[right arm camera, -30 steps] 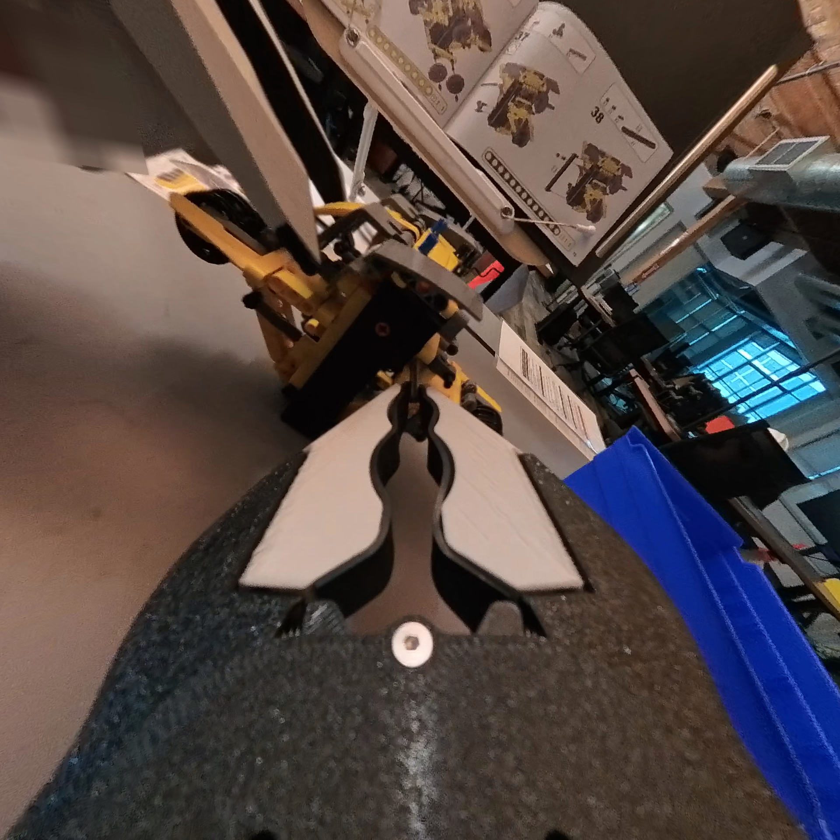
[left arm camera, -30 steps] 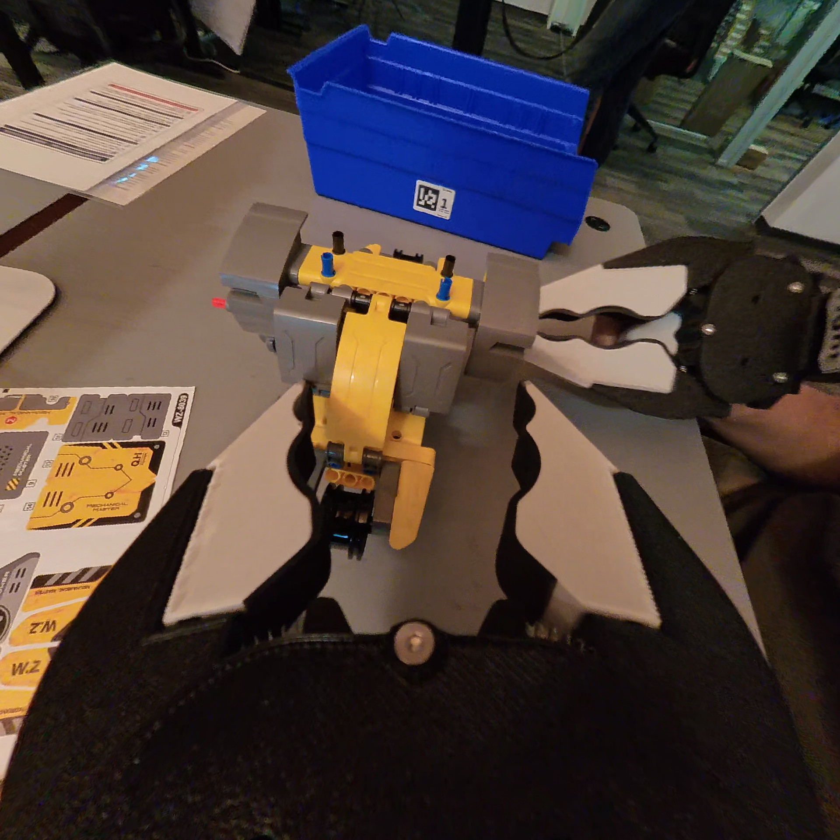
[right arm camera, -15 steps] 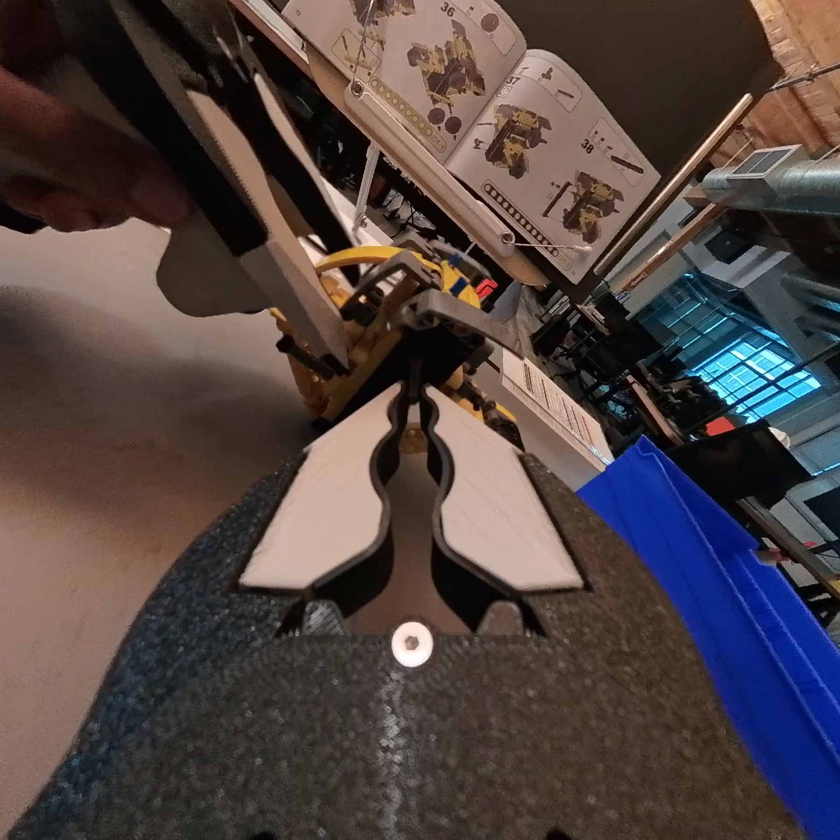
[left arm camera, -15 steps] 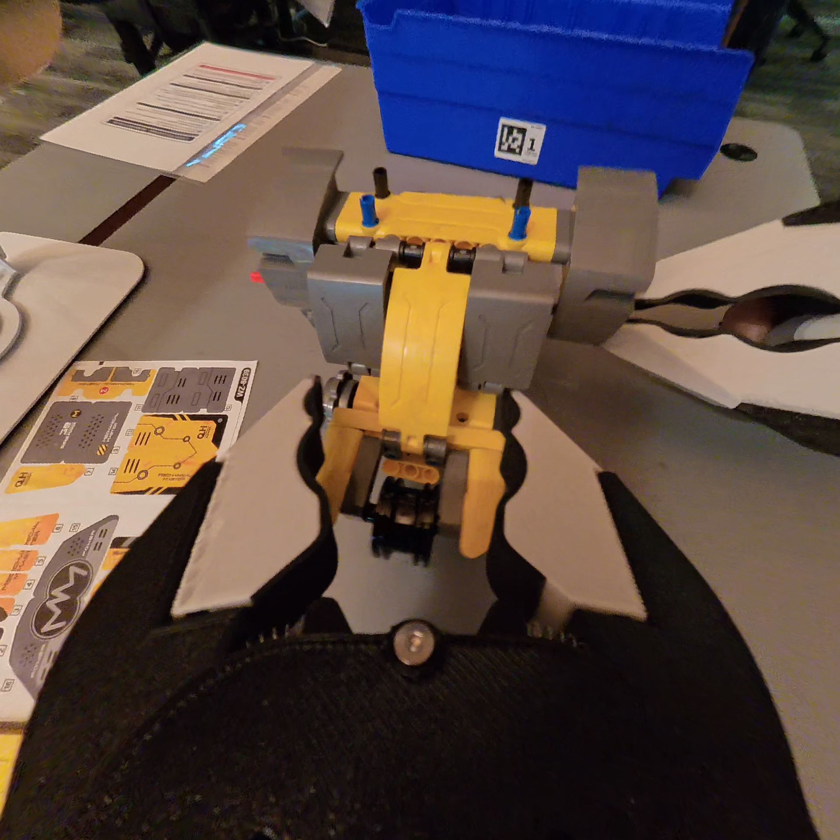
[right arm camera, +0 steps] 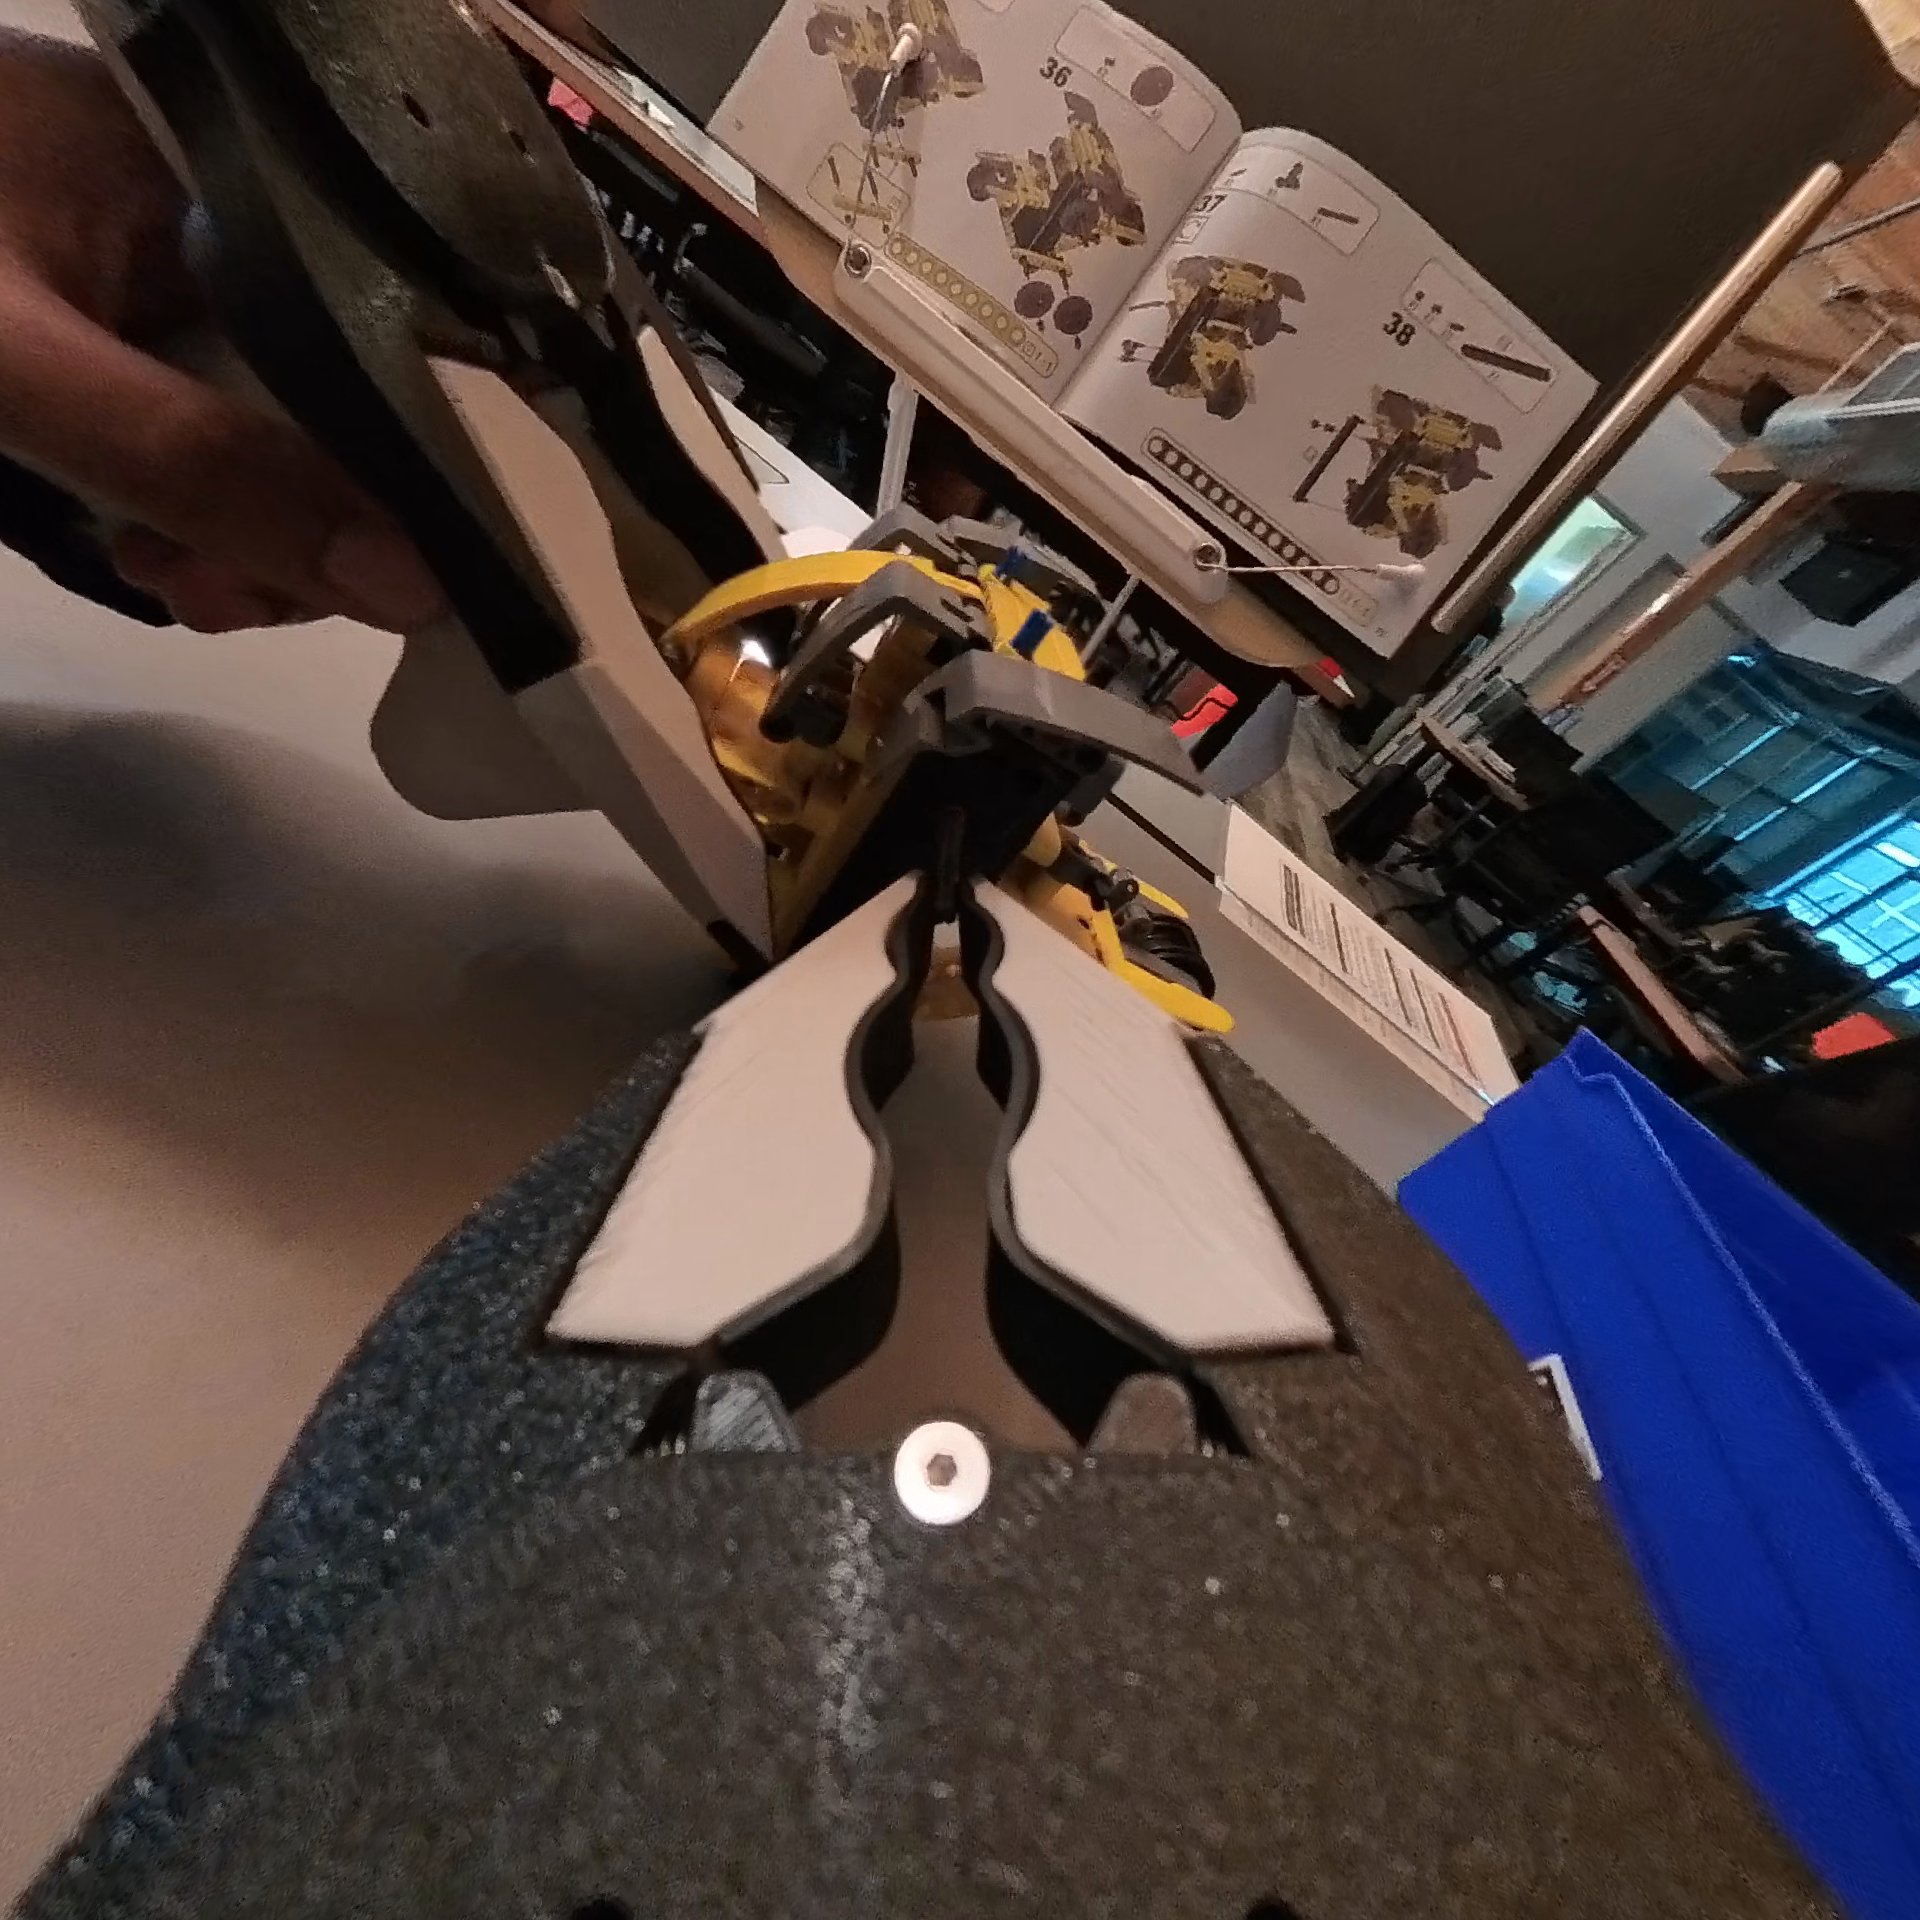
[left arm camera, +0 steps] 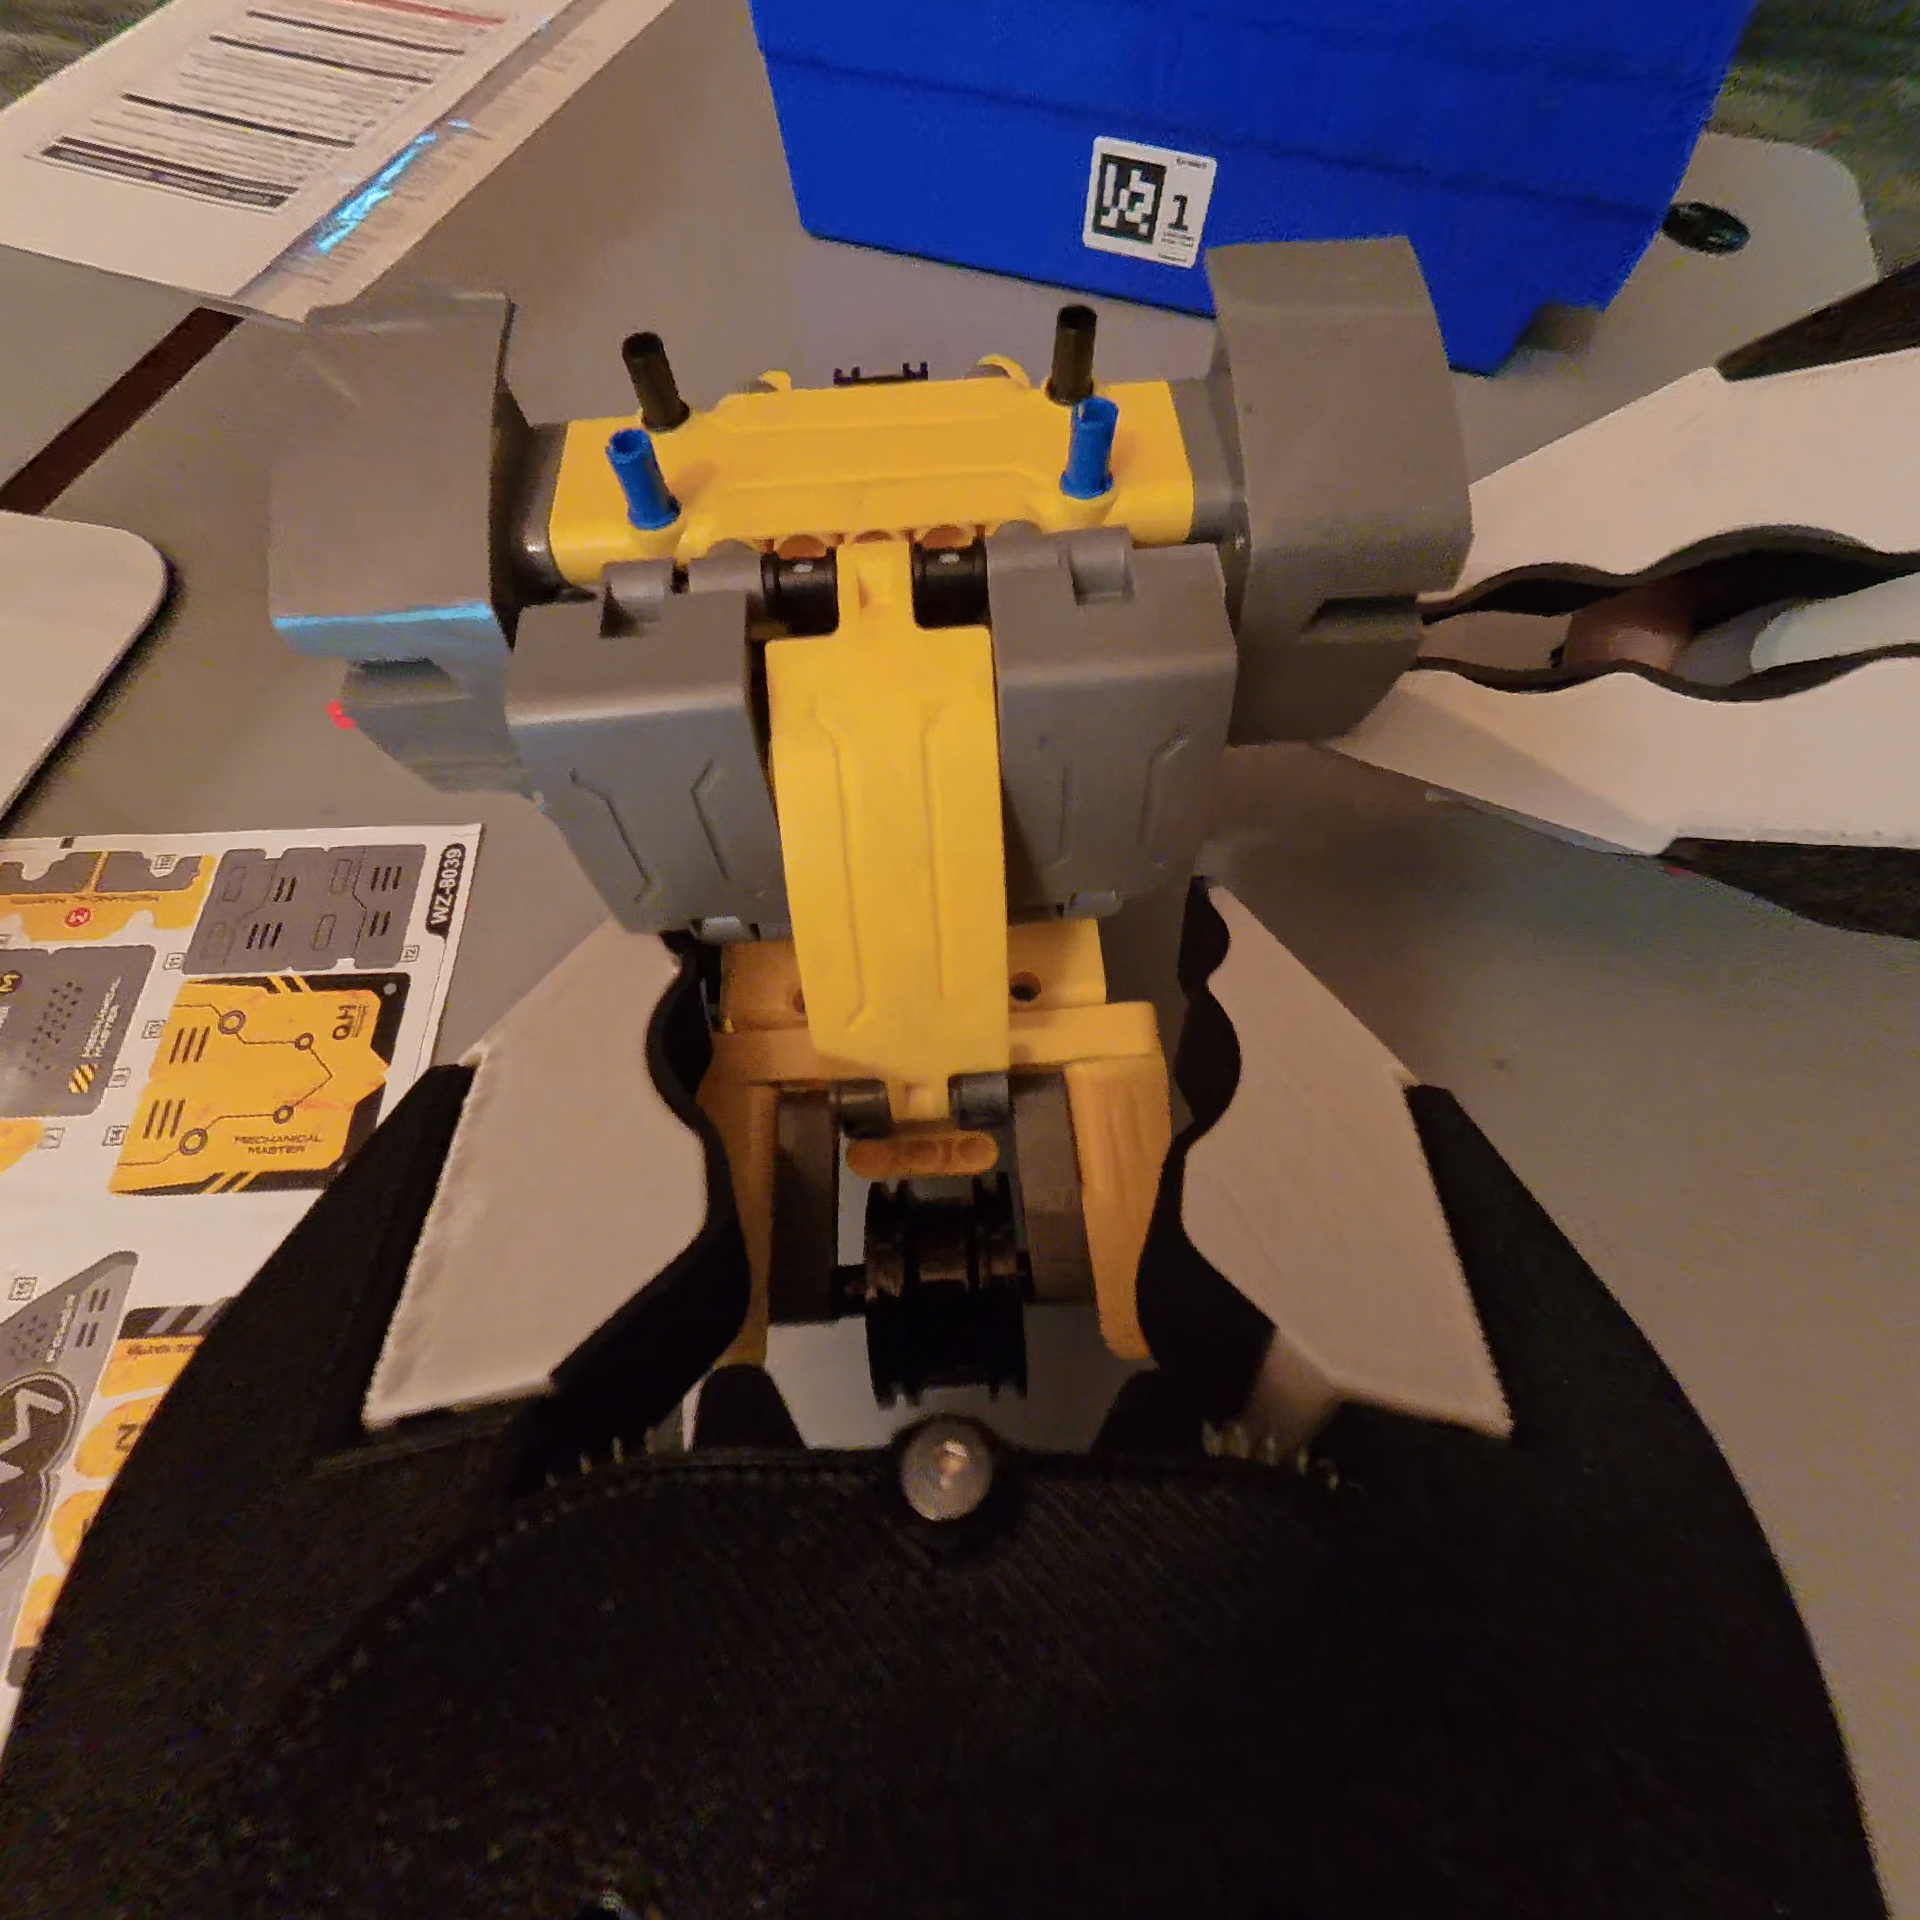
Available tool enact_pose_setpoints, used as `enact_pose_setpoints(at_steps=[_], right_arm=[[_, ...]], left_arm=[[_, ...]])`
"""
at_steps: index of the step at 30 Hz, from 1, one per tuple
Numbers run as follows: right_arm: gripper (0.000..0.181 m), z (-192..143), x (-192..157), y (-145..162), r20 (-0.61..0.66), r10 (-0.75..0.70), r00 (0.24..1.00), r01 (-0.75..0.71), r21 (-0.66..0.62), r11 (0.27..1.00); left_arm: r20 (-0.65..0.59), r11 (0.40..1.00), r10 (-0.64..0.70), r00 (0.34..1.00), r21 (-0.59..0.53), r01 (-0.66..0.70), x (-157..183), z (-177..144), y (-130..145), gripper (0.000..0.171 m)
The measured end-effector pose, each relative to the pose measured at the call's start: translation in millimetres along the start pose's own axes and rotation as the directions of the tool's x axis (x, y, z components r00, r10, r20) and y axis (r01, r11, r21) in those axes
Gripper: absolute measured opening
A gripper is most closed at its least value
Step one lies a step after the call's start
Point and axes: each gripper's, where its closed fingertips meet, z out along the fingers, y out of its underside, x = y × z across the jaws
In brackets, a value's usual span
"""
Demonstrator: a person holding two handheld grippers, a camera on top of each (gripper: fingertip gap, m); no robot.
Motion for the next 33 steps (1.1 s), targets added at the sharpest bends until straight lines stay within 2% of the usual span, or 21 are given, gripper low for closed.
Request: enact_pose_setpoints(at_steps=[10, 15, 21, 26, 28, 31, 33], right_arm=[[0.004, 4.0, 1.7, 9.7, 0.085, -0.083, 0.993, 0.081, 0.025, 0.996], [0.004, 4.3, 1.8, 9.1, 0.073, -0.137, 0.988, 0.134, 0.039, 0.99], [0.004, 4.1, 5.2, 10.0, 0.03, -0.337, 0.941, 0.336, 0.037, 0.941], [0.004, 5.1, 5.2, 8.1, 0.045, -0.327, 0.944, 0.325, 0.037, 0.945], [0.004, 6.0, 7.1, 9.0, 0.034, -0.377, 0.926, 0.376, 0.032, 0.926], [0.004, 9.4, 11.2, 13.5, -0.02, -0.525, 0.851, 0.525, -0.013, 0.851], [0.003, 10.4, 10.8, 12.3, -0.031, -0.555, 0.831, 0.555, -0.006, 0.832]], left_arm=[[-0.044, 0.997, -0.07, 0.997, -0.027, 0.069, -1.1, 6.7, -2.9, 0.087], [-0.038, 0.997, -0.071, 0.997, -0.022, 0.07, -1.3, 6.6, -2.7, 0.086], [-0.018, 0.999, -0.047, 0.999, -0.029, 0.046, -1.8, 7.5, -1.9, 0.085], [-0.01, 0.999, -0.044, 0.999, -0.03, 0.043, -3.4, 8.3, -1.7, 0.084], [-0.016, 0.998, -0.048, 0.999, -0.032, 0.047, -3.2, 8.5, -1.5, 0.082], [-0.019, 0.998, -0.047, 0.999, -0.03, 0.046, -2.1, 11.4, 0.2, 0.078], [-0.009, 0.999, -0.047, 0.999, -0.025, 0.047, -3.7, 12.5, 0.0, 0.078]])
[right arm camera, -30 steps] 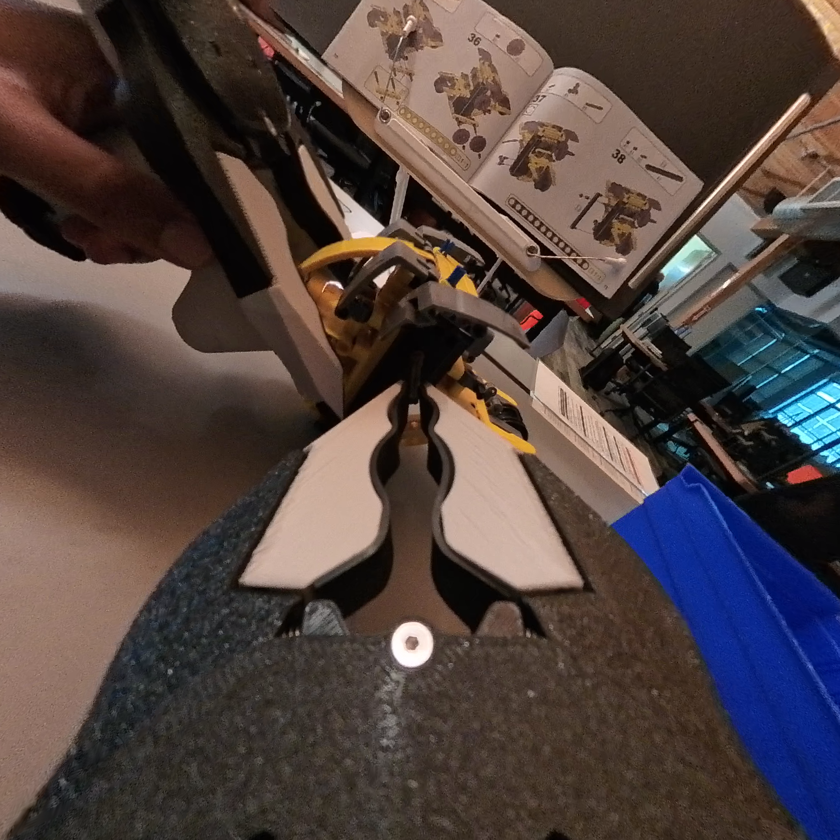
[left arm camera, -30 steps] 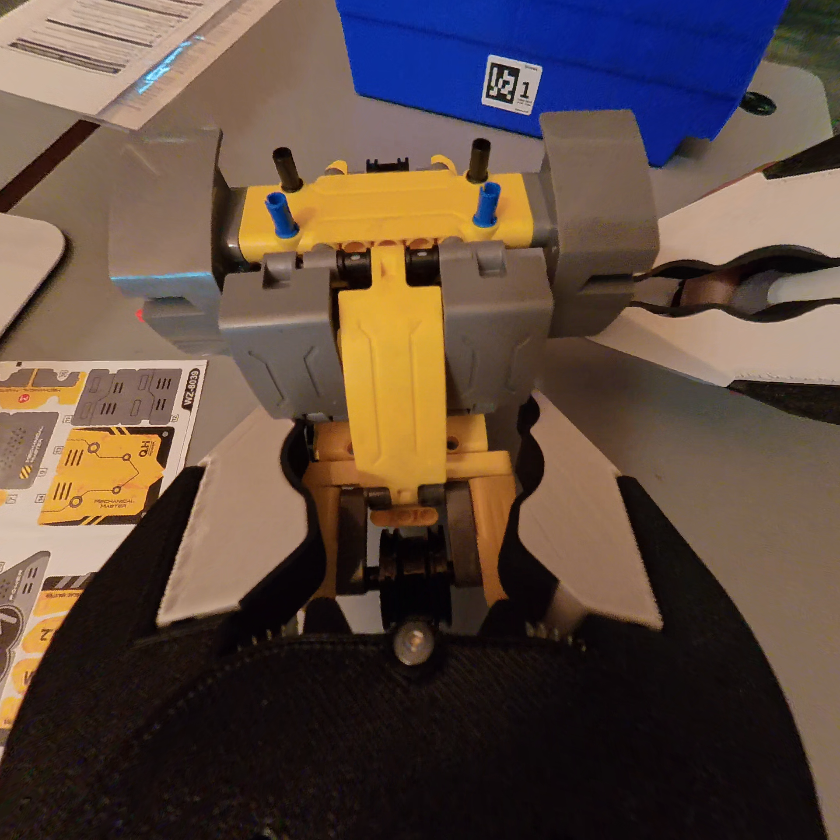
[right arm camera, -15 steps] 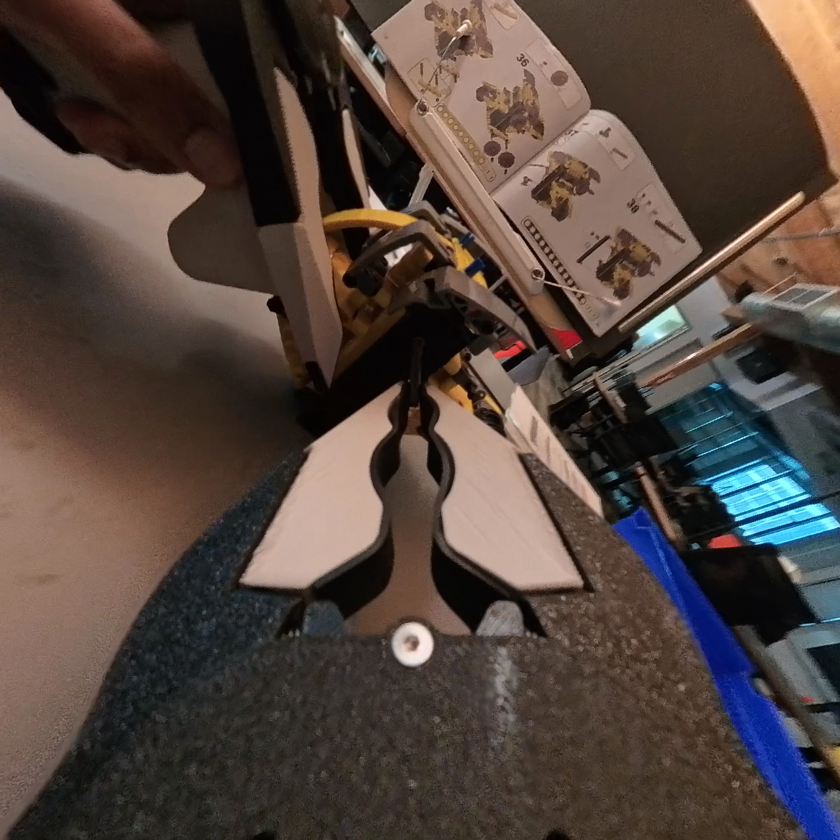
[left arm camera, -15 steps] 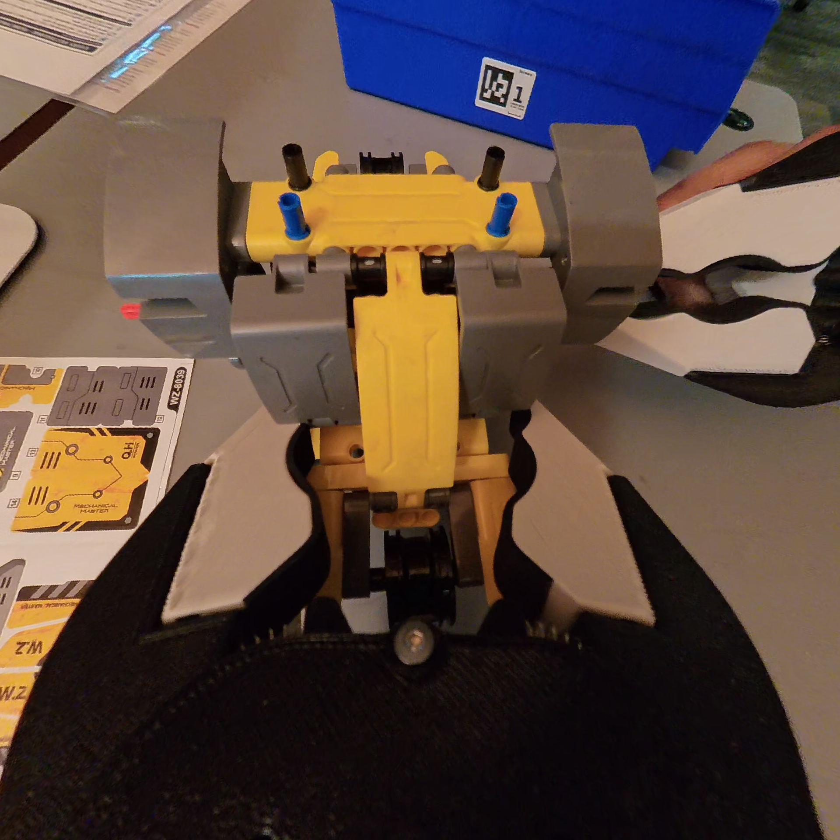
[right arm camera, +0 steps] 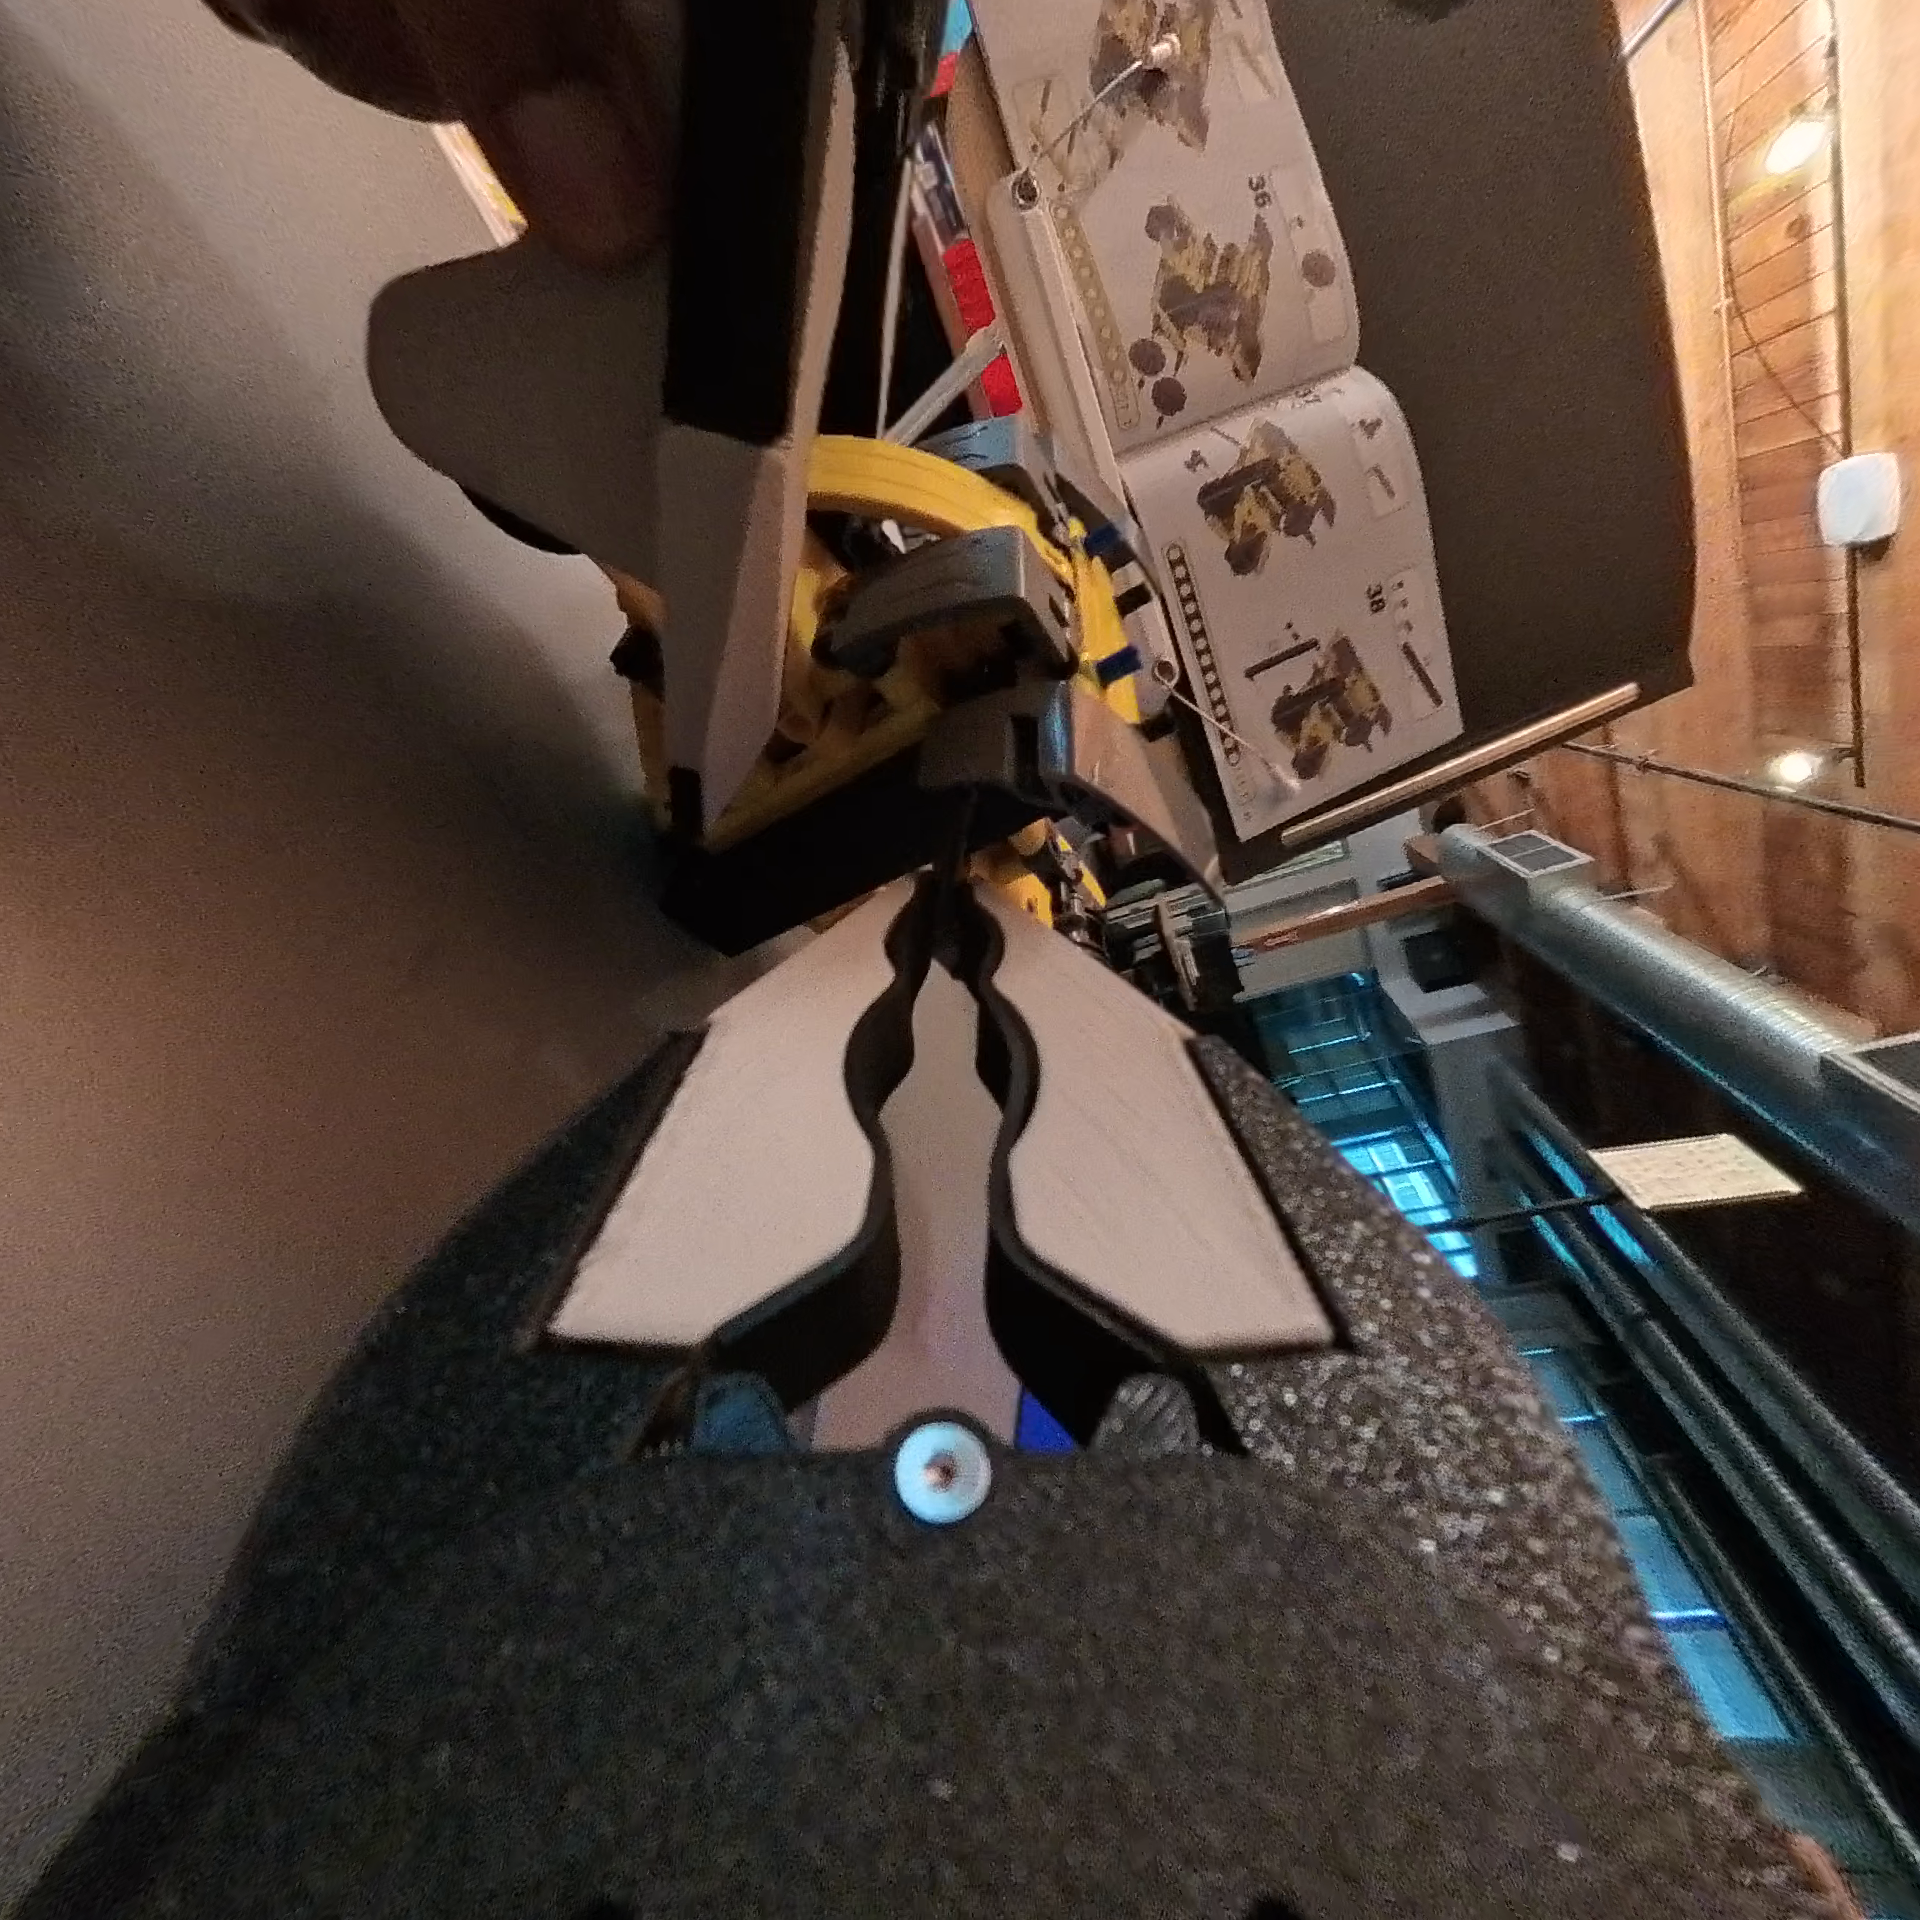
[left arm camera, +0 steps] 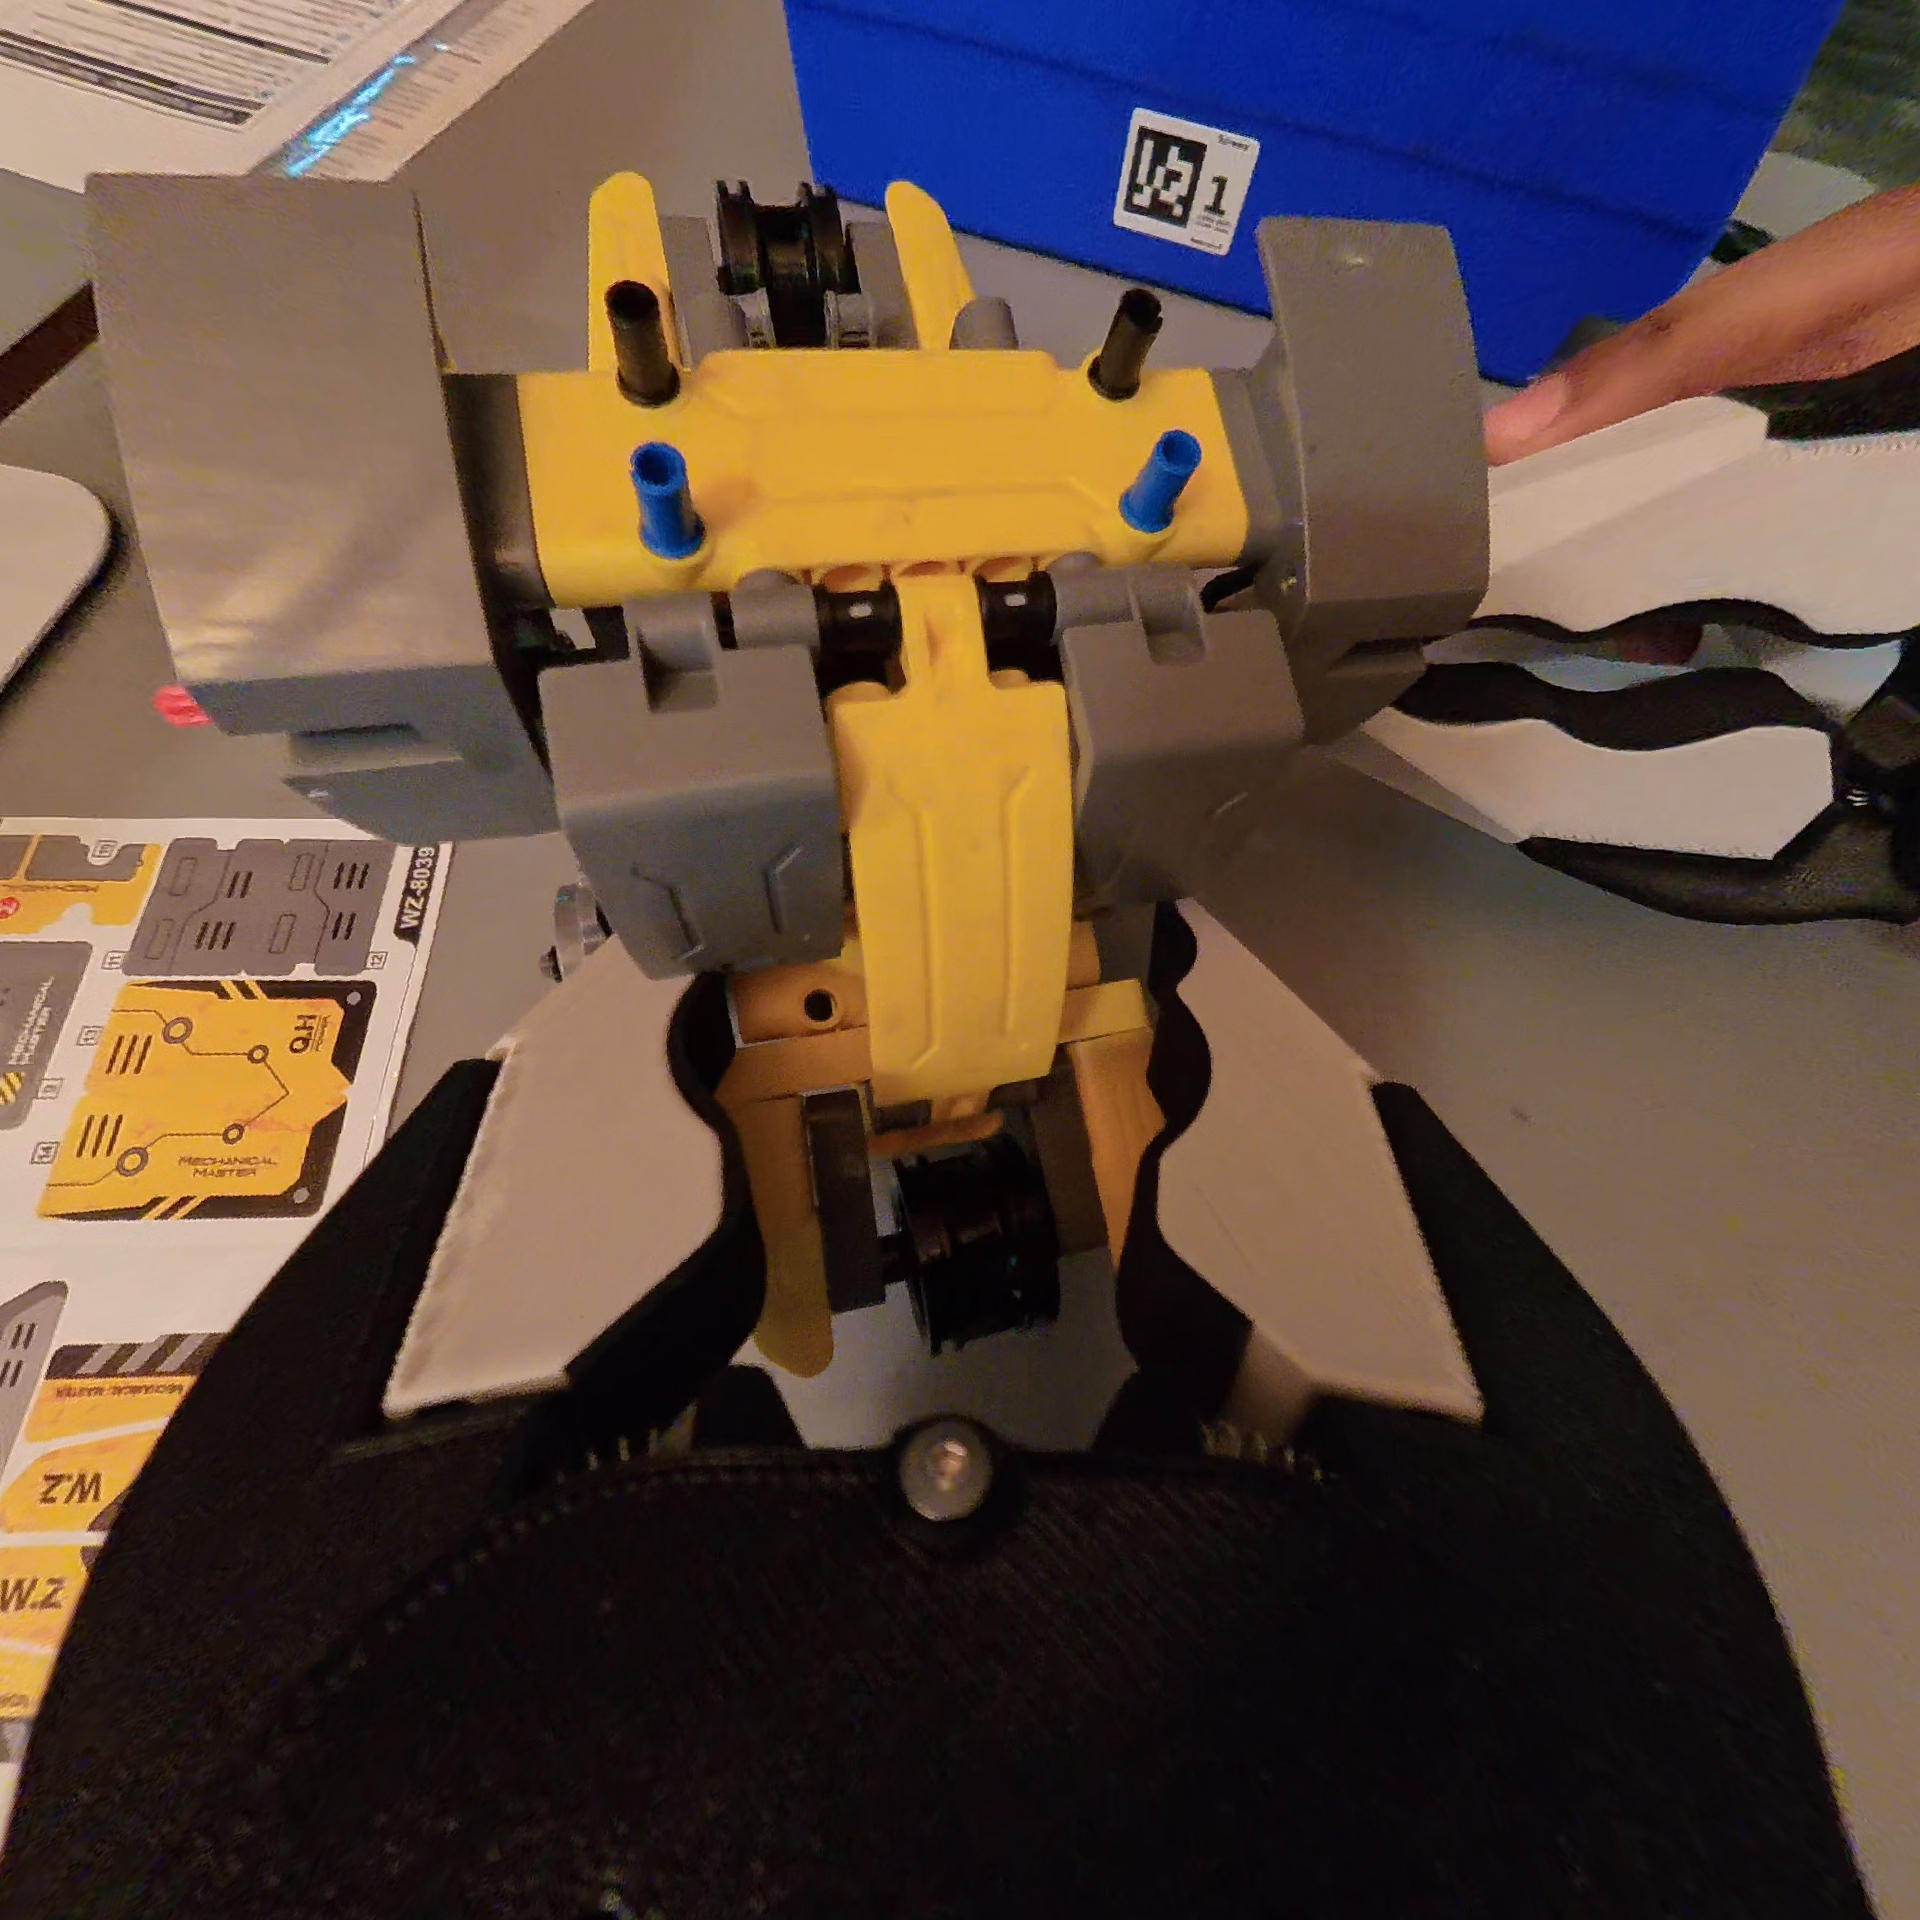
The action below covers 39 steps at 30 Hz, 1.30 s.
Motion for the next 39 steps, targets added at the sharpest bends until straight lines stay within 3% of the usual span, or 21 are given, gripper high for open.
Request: enact_pose_setpoints(at_steps=[4, 8, 16, 23, 30, 33, 37, 39], right_arm=[[0.003, 1.4, 2.1, 2.6, 0.049, 0.13, 0.99, -0.132, 0.029, 0.991], [0.003, -0.2, 1.0, 0.7, 0.067, 0.163, 0.984, -0.166, 0.041, 0.985], [0.003, -18.6, -6.7, -20.4, 0.185, 0.317, 0.93, -0.334, 0.068, 0.94], [0.003, -17.6, -7.0, -20.2, 0.146, 0.302, 0.942, -0.313, 0.058, 0.948], [0.003, -17.3, -7.3, -20.4, 0.111, 0.257, 0.96, -0.262, 0.04, 0.964], [0.003, -17.2, -7.7, -20.3, 0.103, 0.274, 0.956, -0.279, 0.039, 0.959], [0.003, -17.1, -7.5, -20.3, 0.098, 0.298, 0.95, -0.302, 0.033, 0.953], [0.003, -16.6, -6.2, -18.0, 0.083, 0.293, 0.953, -0.295, 0.021, 0.955]], left_arm=[[-0.013, 1.0, -0.014, 1.0, -0.003, 0.014, -0.1, 0.1, -1.4, 0.079], [-0.026, 1.0, -0.02, 0.999, -0.017, 0.019, 1.6, -2.2, -1.7, 0.078], [-0.165, 0.998, -0.055, 0.985, -0.052, 0.047, 16.8, -29.9, 4.1, 0.075], [-0.216, 0.993, -0.098, 0.971, 0.042, 0.11, 18.3, -50.1, -3.6, 0.088], [-0.107, 0.972, -0.071, 0.992, 0.215, 0.093, 4.1, -86.9, -42.3, 0.089], [-0.074, 0.972, -0.007, 0.997, 0.234, 0.024, 11.6, -85.0, -58.1, 0.076], [0.028, 0.986, 0.064, 0.998, 0.153, -0.068, 4.5, -63.9, -60.9, 0.054], [0.005, 0.986, 0.058, 0.998, 0.158, -0.058, 6.0, -58.9, -66.0, 0.047]])
